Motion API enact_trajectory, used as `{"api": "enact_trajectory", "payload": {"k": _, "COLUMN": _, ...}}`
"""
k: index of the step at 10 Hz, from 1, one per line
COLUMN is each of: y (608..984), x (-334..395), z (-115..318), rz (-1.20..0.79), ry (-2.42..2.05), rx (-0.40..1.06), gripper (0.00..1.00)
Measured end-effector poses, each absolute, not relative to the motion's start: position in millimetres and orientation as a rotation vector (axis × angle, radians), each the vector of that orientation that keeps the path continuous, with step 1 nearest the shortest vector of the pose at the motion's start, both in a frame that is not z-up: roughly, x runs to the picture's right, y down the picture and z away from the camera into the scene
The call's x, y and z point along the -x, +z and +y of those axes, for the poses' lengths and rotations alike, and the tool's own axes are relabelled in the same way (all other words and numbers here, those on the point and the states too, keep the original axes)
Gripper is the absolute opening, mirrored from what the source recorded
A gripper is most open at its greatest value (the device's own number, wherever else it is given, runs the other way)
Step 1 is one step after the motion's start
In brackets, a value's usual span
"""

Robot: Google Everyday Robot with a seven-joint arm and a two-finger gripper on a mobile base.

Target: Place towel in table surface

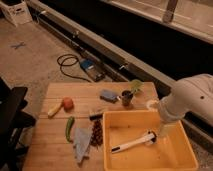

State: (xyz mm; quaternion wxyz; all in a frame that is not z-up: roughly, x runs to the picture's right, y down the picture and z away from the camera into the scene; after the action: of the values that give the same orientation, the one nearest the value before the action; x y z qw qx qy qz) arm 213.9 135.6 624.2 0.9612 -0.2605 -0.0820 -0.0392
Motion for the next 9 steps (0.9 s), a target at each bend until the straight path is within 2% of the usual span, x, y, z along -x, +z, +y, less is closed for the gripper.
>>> {"api": "enact_trajectory", "payload": {"k": 5, "y": 608.9, "x": -111.0, "z": 122.7, "rz": -0.262, "ry": -0.276, "rx": 0.476, "gripper": 0.80}}
{"api": "enact_trajectory", "payload": {"k": 9, "y": 609.4, "x": -112.0, "z": 122.4, "rz": -0.259, "ry": -0.278, "rx": 0.474, "gripper": 0.80}}
